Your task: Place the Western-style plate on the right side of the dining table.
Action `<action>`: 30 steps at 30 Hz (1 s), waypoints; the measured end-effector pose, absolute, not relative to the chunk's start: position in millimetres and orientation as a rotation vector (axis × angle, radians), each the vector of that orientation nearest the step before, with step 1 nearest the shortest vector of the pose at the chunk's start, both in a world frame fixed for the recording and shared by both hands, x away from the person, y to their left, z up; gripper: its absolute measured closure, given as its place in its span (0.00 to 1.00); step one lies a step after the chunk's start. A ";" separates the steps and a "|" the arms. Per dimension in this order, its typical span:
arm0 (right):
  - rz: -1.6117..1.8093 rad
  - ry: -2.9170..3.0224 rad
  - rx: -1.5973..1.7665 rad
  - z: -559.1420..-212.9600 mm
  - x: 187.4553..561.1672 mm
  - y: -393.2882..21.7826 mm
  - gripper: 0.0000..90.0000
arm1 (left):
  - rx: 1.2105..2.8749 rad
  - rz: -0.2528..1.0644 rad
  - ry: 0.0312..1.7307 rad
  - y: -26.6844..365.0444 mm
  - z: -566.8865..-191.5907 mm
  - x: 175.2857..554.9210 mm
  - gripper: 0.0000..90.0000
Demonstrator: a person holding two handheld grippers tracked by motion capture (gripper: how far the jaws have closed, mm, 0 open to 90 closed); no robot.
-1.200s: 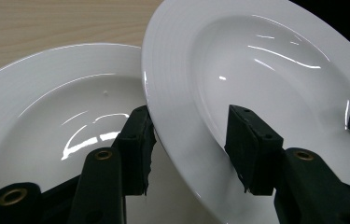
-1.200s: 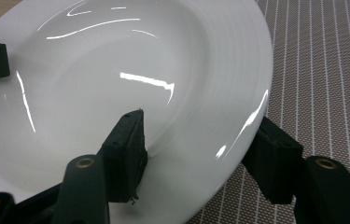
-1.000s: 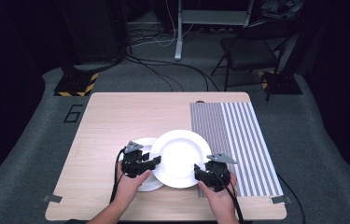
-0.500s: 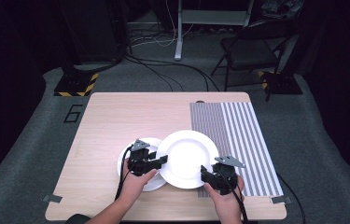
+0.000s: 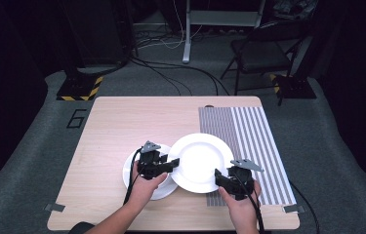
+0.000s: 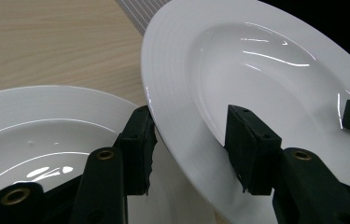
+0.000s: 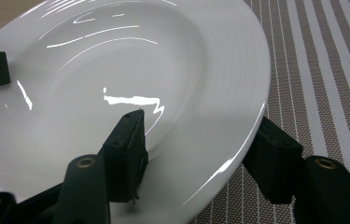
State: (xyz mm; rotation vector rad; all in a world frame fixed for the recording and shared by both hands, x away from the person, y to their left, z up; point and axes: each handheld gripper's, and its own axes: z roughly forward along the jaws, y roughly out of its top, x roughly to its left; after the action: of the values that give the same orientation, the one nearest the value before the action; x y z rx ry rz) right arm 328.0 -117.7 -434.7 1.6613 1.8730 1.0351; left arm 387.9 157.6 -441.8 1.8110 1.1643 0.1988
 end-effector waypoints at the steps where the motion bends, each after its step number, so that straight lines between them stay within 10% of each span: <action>1: 1.035 1.876 1.661 -433.9 328.8 -118.7 0.46 | 1.805 0.203 1.162 157.2 -441.0 388.9 0.59; 30: 1.056 1.826 1.654 -427.4 343.9 -138.0 0.47 | 1.795 0.219 1.148 134.1 -433.5 408.8 0.61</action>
State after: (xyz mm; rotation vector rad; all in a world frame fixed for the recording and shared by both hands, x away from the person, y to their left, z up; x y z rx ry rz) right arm 343.9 -138.0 -427.4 1.6536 1.8262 1.0558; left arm 408.8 134.1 -433.5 1.7946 1.1485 0.2185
